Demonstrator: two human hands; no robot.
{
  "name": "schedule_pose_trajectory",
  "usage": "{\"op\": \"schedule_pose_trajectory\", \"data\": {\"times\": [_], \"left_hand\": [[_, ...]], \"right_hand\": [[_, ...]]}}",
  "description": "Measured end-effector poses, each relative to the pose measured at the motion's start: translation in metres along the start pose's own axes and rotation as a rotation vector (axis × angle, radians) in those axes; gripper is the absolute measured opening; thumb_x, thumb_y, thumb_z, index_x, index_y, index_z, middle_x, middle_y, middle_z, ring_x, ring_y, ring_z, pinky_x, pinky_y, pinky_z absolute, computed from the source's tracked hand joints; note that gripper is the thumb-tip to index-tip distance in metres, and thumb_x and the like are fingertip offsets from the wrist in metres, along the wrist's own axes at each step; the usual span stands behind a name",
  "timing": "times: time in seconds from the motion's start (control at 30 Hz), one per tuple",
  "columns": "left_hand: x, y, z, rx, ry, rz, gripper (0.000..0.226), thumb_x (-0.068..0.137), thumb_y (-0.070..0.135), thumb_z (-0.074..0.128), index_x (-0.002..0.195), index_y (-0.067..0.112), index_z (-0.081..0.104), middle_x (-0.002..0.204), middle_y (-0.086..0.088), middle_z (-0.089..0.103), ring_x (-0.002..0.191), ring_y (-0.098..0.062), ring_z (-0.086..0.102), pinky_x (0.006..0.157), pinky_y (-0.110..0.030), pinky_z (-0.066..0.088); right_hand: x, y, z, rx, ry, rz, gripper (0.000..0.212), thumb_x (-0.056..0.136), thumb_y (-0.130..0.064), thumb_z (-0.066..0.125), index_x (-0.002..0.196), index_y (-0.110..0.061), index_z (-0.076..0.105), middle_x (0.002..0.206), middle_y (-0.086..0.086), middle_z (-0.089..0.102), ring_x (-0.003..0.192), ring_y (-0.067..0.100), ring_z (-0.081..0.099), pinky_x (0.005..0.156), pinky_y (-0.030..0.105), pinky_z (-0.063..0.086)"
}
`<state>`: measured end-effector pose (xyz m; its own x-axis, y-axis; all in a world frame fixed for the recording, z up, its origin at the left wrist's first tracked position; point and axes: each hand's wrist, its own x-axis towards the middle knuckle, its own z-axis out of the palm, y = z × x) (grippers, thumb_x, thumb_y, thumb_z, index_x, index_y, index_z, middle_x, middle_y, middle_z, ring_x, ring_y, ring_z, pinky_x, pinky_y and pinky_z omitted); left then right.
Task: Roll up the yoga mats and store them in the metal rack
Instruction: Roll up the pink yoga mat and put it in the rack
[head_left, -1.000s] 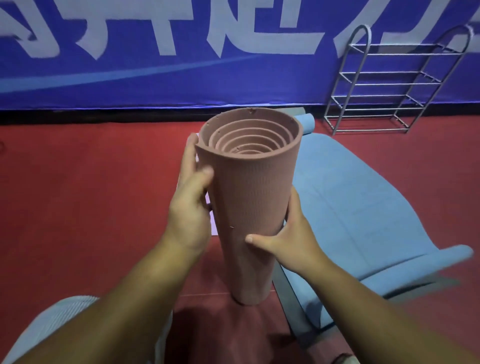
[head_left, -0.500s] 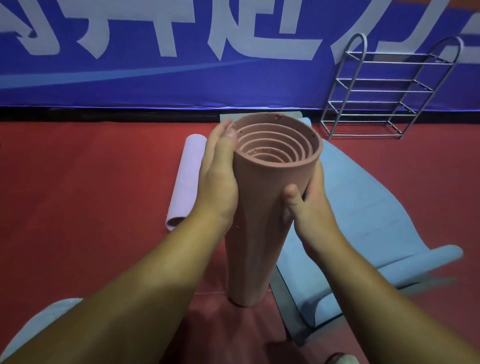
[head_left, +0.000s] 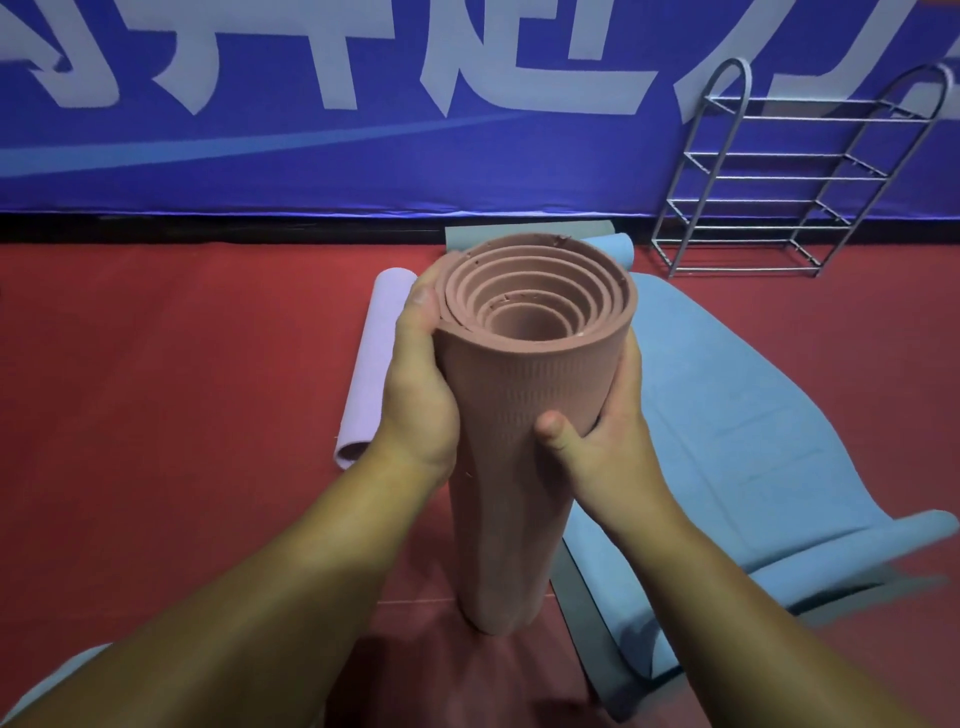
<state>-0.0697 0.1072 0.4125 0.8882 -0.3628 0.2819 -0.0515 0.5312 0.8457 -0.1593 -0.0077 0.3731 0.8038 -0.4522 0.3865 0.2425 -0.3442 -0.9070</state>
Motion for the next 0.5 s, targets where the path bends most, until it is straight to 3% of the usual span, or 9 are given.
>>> {"op": "schedule_pose_trajectory", "data": {"times": [0.1, 0.23, 0.37, 0.5], "left_hand": [[0.008, 0.001, -0.001, -0.027, -0.021, 0.021, 0.047, 0.096, 0.040, 0.036, 0.121, 0.010, 0.061, 0.108, -0.002, 0.075, 0.108, -0.016, 0.068, 0.093, -0.029, 0.052], [0.011, -0.013, -0.009, 0.088, 0.028, -0.055, 0.062, 0.089, 0.049, 0.051, 0.129, 0.002, 0.059, 0.132, -0.026, 0.061, 0.128, -0.043, 0.054, 0.114, -0.061, 0.035], [0.024, -0.015, -0.020, 0.053, 0.050, -0.058, 0.056, 0.079, 0.042, 0.054, 0.118, 0.004, 0.062, 0.124, -0.027, 0.064, 0.118, -0.039, 0.060, 0.110, -0.053, 0.043], [0.021, -0.021, -0.024, 0.133, 0.063, -0.094, 0.066, 0.082, 0.048, 0.052, 0.125, -0.001, 0.061, 0.130, -0.026, 0.062, 0.125, -0.041, 0.057, 0.113, -0.062, 0.036]], "right_hand": [[0.008, -0.002, -0.001, 0.024, 0.025, -0.024, 0.127, 0.059, -0.087, 0.066, 0.158, -0.024, 0.016, 0.144, -0.024, 0.050, 0.133, 0.002, 0.049, 0.103, 0.022, 0.046], [0.002, 0.016, 0.008, 0.001, -0.020, 0.070, 0.130, 0.058, -0.084, 0.072, 0.157, -0.020, 0.015, 0.143, -0.027, 0.050, 0.135, 0.001, 0.048, 0.106, 0.027, 0.046], [0.009, 0.015, 0.005, 0.012, -0.038, 0.041, 0.128, 0.059, -0.082, 0.073, 0.158, -0.024, 0.016, 0.144, -0.026, 0.050, 0.134, 0.000, 0.048, 0.104, 0.021, 0.045], [0.008, 0.024, 0.014, -0.003, -0.042, 0.081, 0.126, 0.061, -0.078, 0.076, 0.158, -0.025, 0.015, 0.147, -0.022, 0.048, 0.136, 0.003, 0.048, 0.108, 0.032, 0.045]]}}
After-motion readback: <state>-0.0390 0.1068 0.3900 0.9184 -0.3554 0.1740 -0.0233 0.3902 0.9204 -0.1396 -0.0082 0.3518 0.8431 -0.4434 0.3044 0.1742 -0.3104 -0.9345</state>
